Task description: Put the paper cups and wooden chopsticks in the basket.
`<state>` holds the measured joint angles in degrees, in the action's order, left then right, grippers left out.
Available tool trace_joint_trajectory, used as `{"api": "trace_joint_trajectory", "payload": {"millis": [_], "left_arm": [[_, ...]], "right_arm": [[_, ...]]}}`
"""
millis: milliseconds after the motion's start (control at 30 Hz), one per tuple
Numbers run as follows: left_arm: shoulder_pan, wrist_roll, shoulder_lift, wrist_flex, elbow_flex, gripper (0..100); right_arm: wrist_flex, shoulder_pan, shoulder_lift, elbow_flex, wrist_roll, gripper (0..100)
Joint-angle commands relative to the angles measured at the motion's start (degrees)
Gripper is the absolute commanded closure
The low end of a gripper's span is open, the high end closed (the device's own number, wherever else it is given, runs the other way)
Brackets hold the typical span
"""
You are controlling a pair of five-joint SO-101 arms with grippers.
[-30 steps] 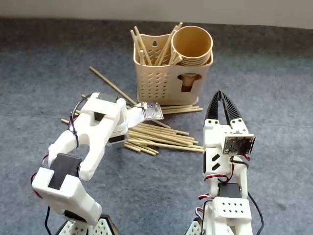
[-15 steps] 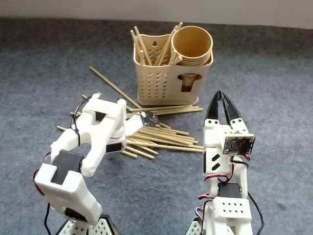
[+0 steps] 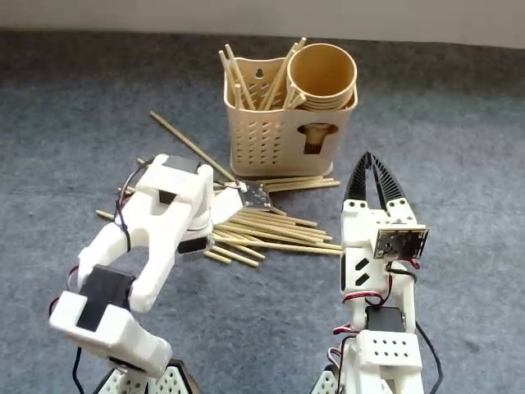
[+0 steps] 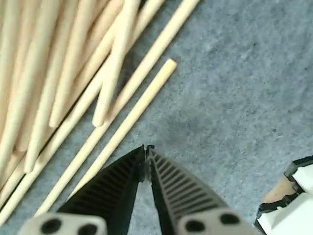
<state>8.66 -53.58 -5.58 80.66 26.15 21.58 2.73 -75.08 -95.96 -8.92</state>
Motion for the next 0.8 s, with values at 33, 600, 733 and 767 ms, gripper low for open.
{"api": "trace_joint_trajectory", "payload": {"millis": [33, 600, 733, 767], "left_arm": [[0.66, 1.23, 9.27, -2.11, 3.38, 88], [-1.45, 1.23, -9.19, -9.14, -5.14, 93], [0.84, 1.14, -9.63, -4.57, -4.62, 99], [1.54, 1.14, -9.19, -3.96, -3.56, 100]], "right_arm": [[1.01, -0.48, -0.48, -5.93, 0.0, 99.3], [1.01, -0.48, -0.48, -5.93, 0.0, 99.3], [1.01, -0.48, -0.48, -5.93, -0.09, 99.3], [1.01, -0.48, -0.48, -5.93, -0.09, 99.3]]}}
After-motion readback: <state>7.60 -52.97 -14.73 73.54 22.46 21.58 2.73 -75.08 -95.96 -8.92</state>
